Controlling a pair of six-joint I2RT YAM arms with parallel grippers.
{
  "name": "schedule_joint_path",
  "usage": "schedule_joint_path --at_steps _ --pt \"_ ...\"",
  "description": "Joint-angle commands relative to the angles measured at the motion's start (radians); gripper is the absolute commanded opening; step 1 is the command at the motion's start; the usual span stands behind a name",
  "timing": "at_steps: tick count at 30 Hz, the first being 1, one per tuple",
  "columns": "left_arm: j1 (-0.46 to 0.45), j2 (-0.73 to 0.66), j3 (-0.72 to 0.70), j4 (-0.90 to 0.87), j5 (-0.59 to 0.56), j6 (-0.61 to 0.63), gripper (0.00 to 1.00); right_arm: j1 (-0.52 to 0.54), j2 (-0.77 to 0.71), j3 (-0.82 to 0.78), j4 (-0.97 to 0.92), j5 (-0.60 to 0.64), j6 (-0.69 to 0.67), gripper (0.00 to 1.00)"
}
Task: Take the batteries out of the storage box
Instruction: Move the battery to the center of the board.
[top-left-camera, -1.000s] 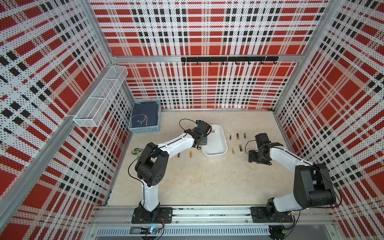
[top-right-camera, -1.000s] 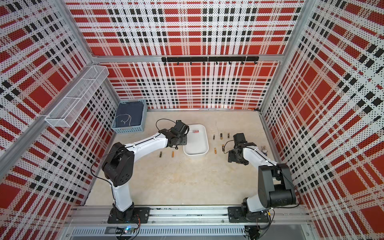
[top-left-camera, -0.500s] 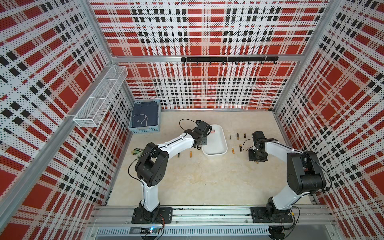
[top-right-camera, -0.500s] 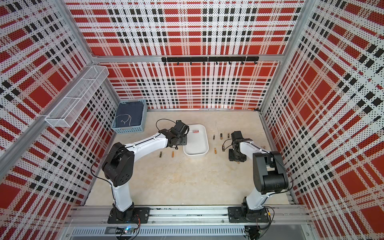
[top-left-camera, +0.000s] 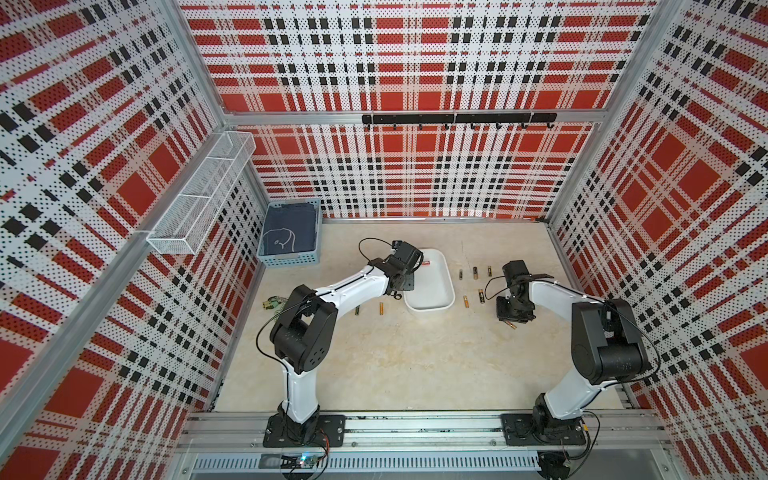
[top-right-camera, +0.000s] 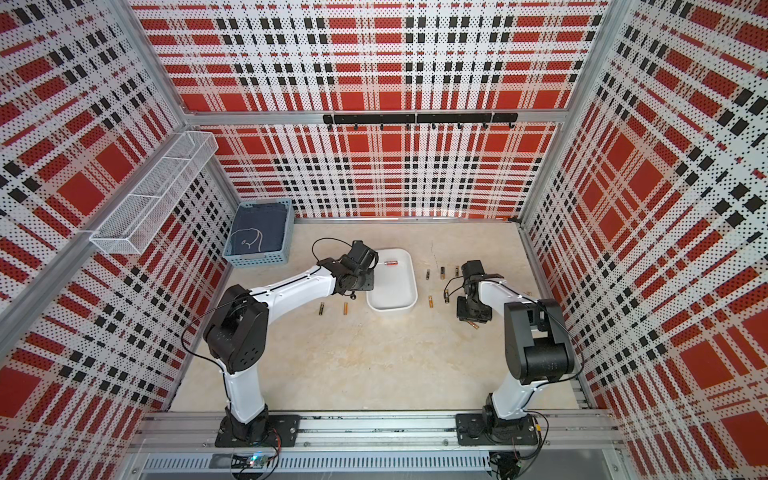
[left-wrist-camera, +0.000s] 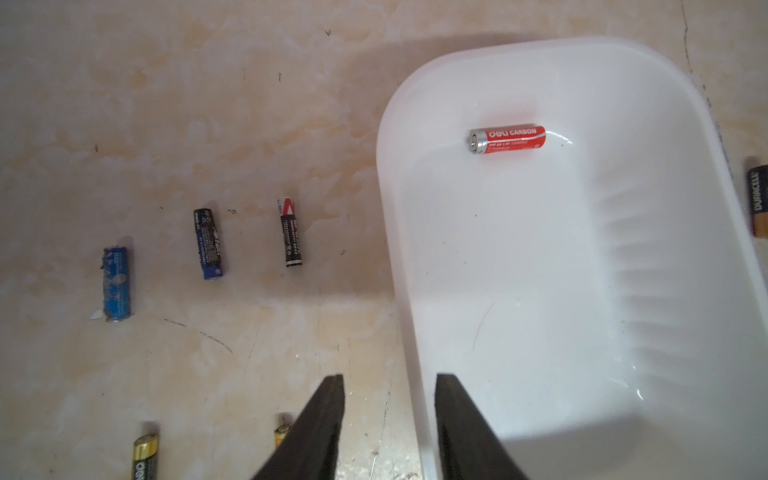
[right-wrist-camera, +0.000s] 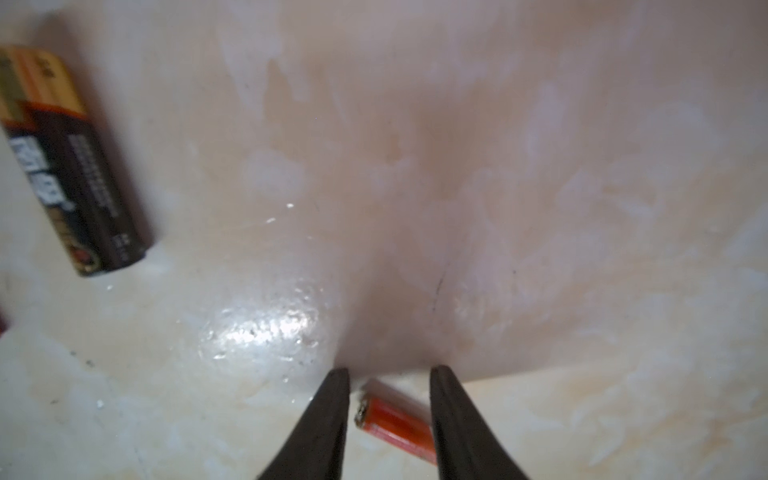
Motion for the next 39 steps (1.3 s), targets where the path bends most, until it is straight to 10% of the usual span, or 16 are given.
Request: schedule_joint_path --at_steps 1,39 --pt "0.004 0.011 0.001 -0.007 0.011 0.008 0.43 0.011 0.008 -0.006 -0.079 -0.024 -0.005 0.45" --pt "0.025 -0.026 -0.002 -0.007 0.001 0.018 0.42 0.039 0.232 0.198 -0.103 0.139 0.028 0.03"
